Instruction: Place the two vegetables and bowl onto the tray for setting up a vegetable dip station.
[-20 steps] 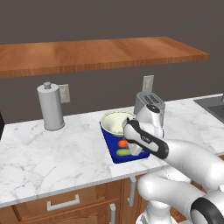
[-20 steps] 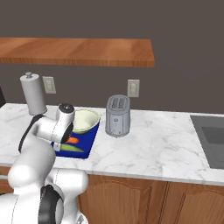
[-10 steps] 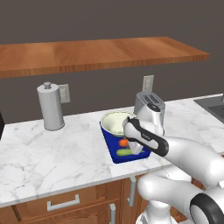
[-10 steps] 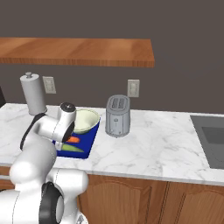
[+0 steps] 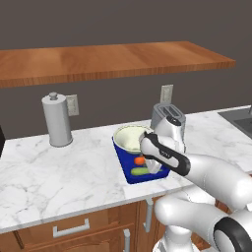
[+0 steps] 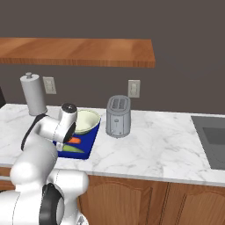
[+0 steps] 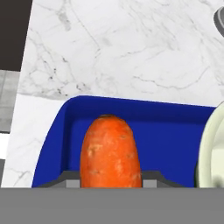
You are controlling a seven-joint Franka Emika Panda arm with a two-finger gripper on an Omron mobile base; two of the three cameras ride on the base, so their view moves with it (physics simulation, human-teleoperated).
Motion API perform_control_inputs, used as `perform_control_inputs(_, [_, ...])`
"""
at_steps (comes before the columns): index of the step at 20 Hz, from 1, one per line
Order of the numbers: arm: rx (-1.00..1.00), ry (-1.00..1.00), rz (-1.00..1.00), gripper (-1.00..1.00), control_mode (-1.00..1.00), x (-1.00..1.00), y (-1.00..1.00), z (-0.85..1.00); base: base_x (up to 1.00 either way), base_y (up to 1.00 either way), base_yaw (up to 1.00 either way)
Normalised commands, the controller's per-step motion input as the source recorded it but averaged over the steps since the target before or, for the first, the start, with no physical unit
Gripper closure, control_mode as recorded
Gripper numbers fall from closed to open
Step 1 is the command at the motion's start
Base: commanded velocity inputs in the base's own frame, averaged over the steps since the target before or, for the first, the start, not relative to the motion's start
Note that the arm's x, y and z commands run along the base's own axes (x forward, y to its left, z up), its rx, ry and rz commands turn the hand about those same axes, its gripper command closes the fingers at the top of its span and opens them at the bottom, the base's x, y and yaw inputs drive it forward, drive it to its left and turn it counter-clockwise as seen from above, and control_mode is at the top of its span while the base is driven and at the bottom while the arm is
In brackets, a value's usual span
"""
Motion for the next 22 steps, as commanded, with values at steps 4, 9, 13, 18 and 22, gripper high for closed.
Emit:
perform_control_inputs(4, [0.0, -0.01, -0.01, 1.0, -1.0, 0.01, 0.0, -0.02, 0.0, 0.0, 0.0])
perform_control_inputs(9, [0.0, -0.03, -0.01, -1.0, -1.0, 0.0, -0.01, -0.01, 0.0, 0.0, 0.0])
perform_control_inputs(13, [0.0, -0.02, 0.0, -1.0, -1.0, 0.0, -0.03, -0.02, 0.0, 0.0, 0.0])
perform_control_inputs(18, [0.0, -0.03, 0.0, -1.0, -1.0, 0.0, -0.04, -0.03, 0.0, 0.0, 0.0])
perform_control_inputs(22, [0.0, -0.04, 0.0, -1.0, -1.0, 0.0, -0.04, -0.02, 0.0, 0.0, 0.0])
